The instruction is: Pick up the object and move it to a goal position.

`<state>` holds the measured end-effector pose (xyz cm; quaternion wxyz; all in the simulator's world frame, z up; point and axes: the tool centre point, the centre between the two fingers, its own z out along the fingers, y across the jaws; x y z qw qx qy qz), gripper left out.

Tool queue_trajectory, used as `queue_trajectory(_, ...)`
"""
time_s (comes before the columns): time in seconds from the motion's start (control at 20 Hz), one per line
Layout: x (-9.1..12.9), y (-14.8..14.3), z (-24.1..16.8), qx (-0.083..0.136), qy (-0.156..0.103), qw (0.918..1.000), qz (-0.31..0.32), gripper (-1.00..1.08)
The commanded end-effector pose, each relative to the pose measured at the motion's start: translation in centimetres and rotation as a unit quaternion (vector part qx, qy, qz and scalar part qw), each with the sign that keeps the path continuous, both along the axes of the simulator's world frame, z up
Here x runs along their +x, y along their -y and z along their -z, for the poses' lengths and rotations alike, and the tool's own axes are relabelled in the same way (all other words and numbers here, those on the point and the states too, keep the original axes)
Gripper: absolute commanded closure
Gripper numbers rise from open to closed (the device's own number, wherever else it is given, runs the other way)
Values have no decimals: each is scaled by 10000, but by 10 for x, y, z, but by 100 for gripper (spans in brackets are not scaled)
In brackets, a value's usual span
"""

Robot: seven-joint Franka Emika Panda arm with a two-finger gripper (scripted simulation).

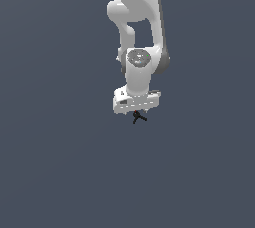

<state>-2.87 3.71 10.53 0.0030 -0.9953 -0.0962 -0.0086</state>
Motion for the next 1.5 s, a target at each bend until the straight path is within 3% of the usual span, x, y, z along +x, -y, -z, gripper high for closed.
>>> queue_trajectory(0.0, -11, -7, 16, -22, -28, 9997, -249, -92)
queue_trajectory(0.4, -31, -18, 41, -43, -77, 9978, -658, -92)
queue_trajectory(1.45, -33, -19, 92, -43, -80, 9977, -675, -92)
